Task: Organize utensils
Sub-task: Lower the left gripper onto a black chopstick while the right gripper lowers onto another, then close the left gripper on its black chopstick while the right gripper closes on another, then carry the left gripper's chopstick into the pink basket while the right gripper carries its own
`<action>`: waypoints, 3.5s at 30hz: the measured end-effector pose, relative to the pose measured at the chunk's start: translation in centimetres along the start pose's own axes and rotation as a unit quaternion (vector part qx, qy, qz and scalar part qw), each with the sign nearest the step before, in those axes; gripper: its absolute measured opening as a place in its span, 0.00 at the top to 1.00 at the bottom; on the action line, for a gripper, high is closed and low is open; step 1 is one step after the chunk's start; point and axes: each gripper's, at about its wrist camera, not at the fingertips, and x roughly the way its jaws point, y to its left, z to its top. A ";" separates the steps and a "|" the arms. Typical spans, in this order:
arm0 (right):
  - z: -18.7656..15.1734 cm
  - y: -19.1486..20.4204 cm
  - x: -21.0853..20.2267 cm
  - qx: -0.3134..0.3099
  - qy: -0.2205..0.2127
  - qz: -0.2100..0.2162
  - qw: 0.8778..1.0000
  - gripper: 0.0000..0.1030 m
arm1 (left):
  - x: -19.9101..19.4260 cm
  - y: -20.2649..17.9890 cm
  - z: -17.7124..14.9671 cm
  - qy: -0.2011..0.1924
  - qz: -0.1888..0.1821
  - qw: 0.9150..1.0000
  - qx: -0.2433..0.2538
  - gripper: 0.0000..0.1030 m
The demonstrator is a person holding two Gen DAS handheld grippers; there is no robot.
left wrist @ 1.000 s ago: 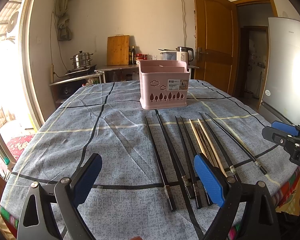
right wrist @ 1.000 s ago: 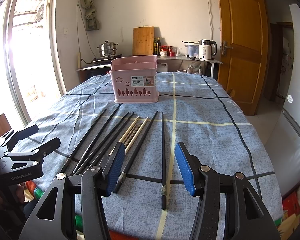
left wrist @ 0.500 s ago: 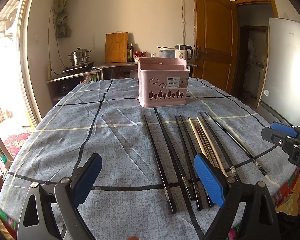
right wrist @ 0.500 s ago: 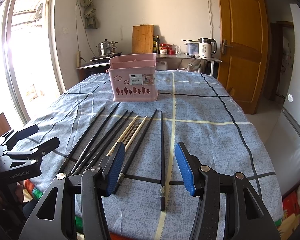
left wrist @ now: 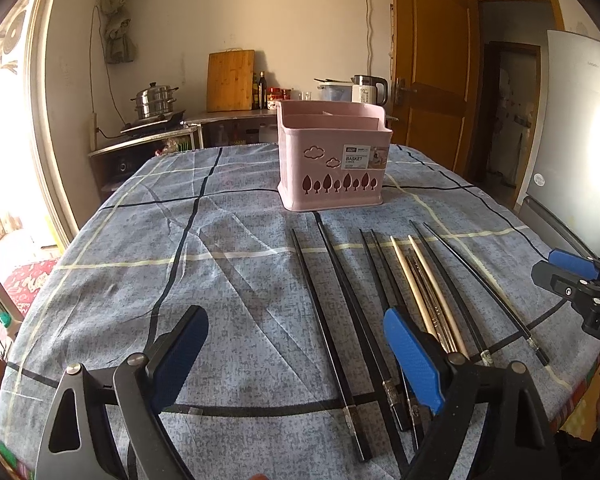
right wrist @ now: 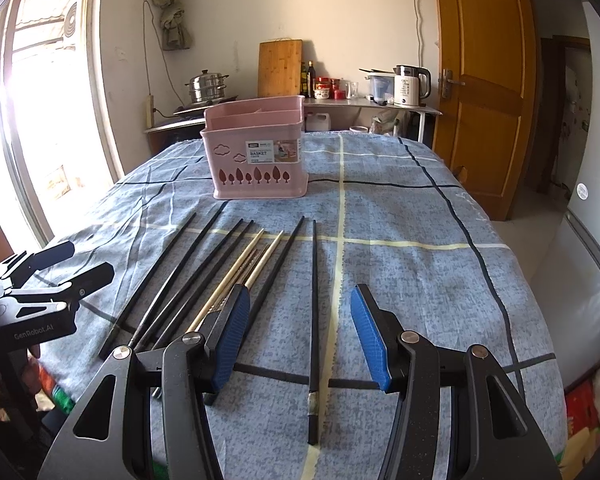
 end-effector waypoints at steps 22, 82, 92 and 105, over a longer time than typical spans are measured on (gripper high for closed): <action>3.2 -1.4 9.7 -0.023 0.118 -0.016 0.993 0.60 | 10.2 1.0 3.2 0.143 -0.015 0.990 -0.013 0.50; 21.0 -0.9 3.3 -0.008 -0.014 0.098 0.995 0.95 | 0.1 0.8 24.3 0.016 -0.098 0.995 0.001 0.96; 26.8 1.9 4.3 -0.016 -0.057 0.114 0.992 0.95 | 1.5 2.3 30.4 -0.011 -0.093 0.996 -0.011 0.96; 27.7 3.7 10.3 0.003 -0.039 0.129 0.991 0.95 | 7.8 3.6 30.4 0.016 -0.086 0.996 -0.025 0.96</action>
